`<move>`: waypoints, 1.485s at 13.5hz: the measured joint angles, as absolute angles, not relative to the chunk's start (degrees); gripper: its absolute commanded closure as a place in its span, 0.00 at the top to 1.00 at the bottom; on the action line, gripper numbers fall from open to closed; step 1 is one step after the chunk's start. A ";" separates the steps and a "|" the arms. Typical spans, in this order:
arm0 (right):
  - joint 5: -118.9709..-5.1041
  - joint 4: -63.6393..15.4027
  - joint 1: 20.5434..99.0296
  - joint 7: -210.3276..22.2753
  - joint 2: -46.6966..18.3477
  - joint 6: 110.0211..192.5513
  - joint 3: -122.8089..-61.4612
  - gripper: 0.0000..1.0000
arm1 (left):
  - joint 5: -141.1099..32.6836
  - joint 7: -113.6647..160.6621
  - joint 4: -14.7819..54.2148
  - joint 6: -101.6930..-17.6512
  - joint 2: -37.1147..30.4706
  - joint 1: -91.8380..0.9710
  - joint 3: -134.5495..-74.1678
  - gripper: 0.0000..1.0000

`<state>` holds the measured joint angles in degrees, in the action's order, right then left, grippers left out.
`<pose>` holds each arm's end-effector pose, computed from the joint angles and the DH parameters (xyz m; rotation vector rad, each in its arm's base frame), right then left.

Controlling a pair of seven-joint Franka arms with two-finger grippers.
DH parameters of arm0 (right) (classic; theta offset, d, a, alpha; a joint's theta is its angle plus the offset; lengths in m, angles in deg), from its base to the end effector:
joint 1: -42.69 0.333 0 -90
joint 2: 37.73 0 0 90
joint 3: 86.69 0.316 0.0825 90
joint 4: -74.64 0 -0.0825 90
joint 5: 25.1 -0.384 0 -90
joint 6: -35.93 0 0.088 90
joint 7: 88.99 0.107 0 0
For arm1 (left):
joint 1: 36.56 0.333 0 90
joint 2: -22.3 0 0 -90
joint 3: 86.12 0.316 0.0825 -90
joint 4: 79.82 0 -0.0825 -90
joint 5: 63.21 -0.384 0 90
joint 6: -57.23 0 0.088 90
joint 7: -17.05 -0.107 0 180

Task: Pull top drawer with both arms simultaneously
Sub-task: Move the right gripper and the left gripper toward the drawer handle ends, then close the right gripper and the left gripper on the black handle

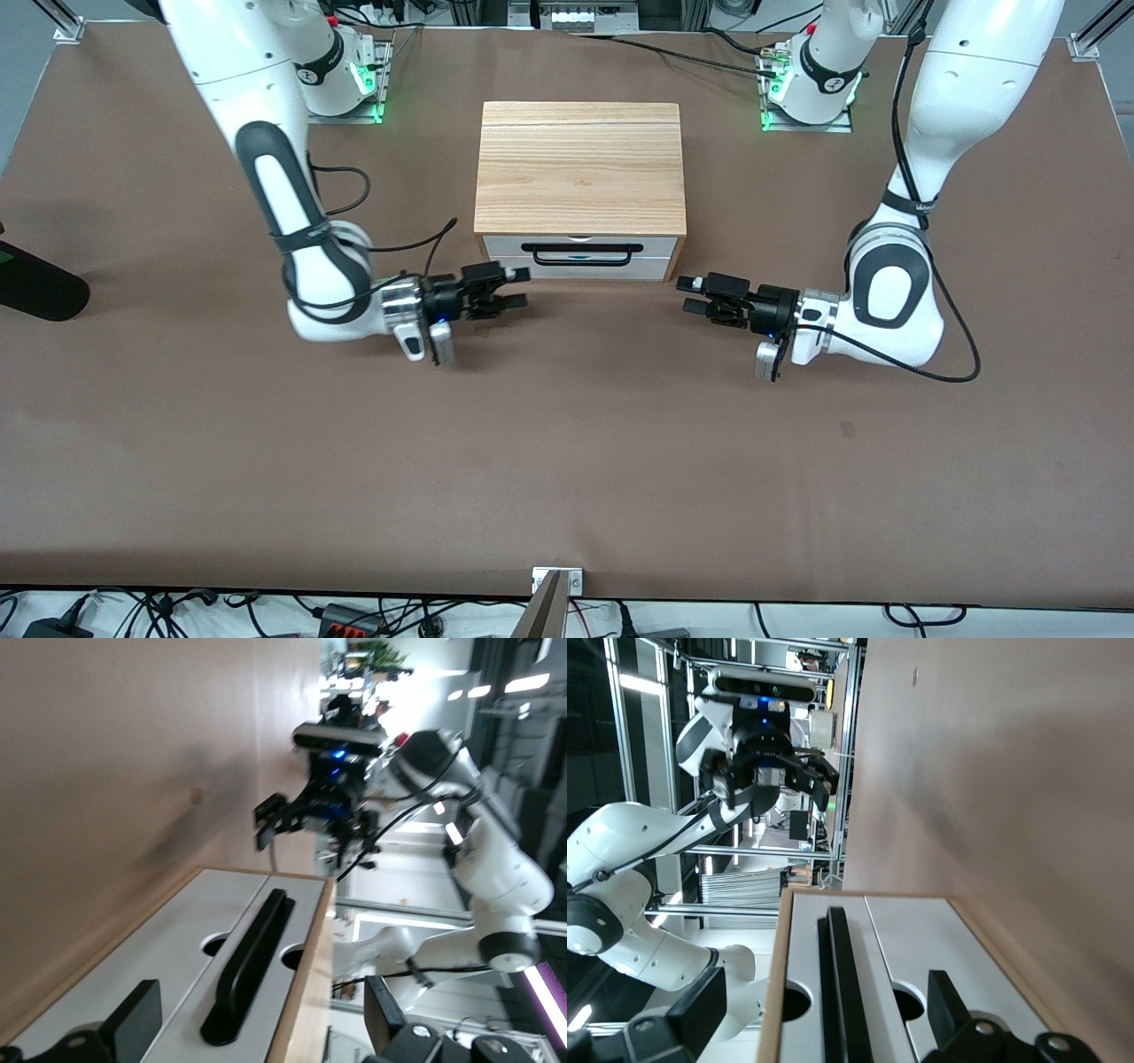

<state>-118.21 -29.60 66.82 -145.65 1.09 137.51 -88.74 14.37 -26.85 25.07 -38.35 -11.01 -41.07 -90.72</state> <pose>0.5476 0.3179 0.1852 -1.7038 -0.2571 0.1150 0.5887 -0.1874 0.2386 1.7429 -0.1509 -0.2277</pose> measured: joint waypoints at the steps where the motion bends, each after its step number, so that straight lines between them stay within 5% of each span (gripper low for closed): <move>1: -118.56 -30.74 67.37 -146.21 1.25 137.59 -88.74 1.00 | 19.12 -29.24 27.42 -37.92 -11.07 -41.12 -91.14 1.00; 9: -122.39 -34.09 67.65 -147.49 2.11 136.64 -86.68 0.97 | 30.81 -36.69 35.31 -35.95 -13.78 -41.11 -95.68 0.98; 10: -122.68 -34.12 67.68 -147.52 2.11 136.62 -86.35 0.69 | 31.16 -37.85 36.25 -35.83 -13.78 -41.11 -95.87 0.98; 13: -122.76 -34.38 67.71 -148.55 2.17 136.62 -85.96 0.20 | 31.59 -39.86 38.69 -35.79 -13.79 -41.14 -96.22 0.94; 15: -122.77 -34.47 67.71 -148.68 2.20 136.60 -85.96 0.02 | 31.60 -40.88 39.17 -35.84 -13.80 -41.14 -96.22 0.89; 20: -123.49 -34.47 67.56 -148.78 1.94 135.32 -85.96 0.00 | 35.05 -46.23 39.98 -35.91 -15.00 -41.98 -96.62 0.66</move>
